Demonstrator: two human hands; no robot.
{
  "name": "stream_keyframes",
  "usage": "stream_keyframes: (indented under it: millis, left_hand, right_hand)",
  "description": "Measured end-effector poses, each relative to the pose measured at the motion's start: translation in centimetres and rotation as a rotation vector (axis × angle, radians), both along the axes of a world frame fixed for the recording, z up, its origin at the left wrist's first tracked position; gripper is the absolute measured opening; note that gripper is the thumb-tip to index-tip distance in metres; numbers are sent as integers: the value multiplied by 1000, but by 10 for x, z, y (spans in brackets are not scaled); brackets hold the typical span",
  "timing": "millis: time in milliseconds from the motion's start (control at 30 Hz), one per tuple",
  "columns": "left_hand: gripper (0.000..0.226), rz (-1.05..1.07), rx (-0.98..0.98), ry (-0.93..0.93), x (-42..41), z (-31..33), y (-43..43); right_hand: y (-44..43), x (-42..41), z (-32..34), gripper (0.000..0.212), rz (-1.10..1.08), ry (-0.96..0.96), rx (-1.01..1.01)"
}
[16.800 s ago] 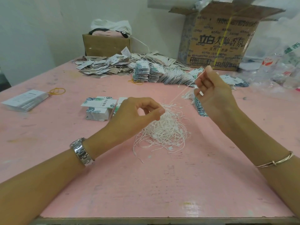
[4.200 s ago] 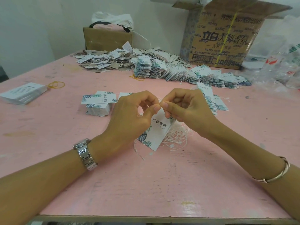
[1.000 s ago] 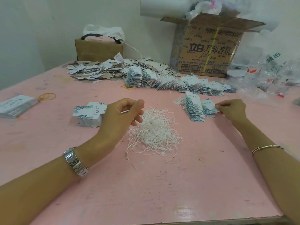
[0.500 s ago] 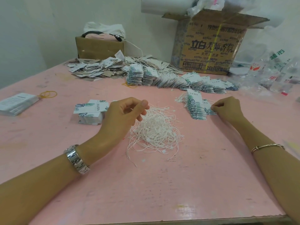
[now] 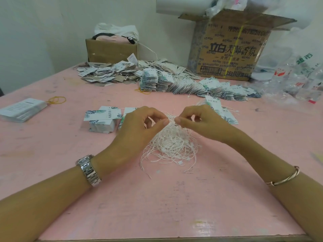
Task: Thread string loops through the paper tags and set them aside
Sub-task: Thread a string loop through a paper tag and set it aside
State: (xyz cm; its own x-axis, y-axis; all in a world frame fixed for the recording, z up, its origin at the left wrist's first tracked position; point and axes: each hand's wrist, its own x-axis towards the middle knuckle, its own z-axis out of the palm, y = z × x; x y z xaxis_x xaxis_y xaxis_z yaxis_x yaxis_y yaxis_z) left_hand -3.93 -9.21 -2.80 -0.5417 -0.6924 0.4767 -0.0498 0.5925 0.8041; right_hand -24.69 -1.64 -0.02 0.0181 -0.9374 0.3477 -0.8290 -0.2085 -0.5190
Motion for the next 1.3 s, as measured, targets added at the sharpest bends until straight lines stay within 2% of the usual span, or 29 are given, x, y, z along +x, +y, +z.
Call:
stream_keyframes:
  millis: [200,367,500,633,700,1000,1133,1233,1300]
  left_hand:
    - [4,6,-33,-29,0,-1,0]
    - [10,-28,-20,-41,-1,-2,4]
    - [13,-92,10,5,-2,5,6]
    - [22,-113,2,37,-3,11,5]
    - [17,-120,48,68,-2,12,5]
    - [17,-130,47,181,2,22,7]
    - [17,-62,104,320,5,26,2]
    - [17,-18,94,421,6,29,1]
    - [18,-1,93,456,7,30,1]
  right_hand:
    - [2,8,-2,15,73,-137,27]
    - [5,16,5,26,92,-257,-33]
    - [9,24,12,20,118,-282,-129]
    - [11,26,15,25,129,-308,-212]
    - [10,27,15,25,140,-332,-217]
    - [11,19,16,16,188,-444,12]
    - [12,16,17,17,184,-350,65]
    - [10,15,13,18,110,-290,-86]
    - [9,15,14,10,89,-308,-231]
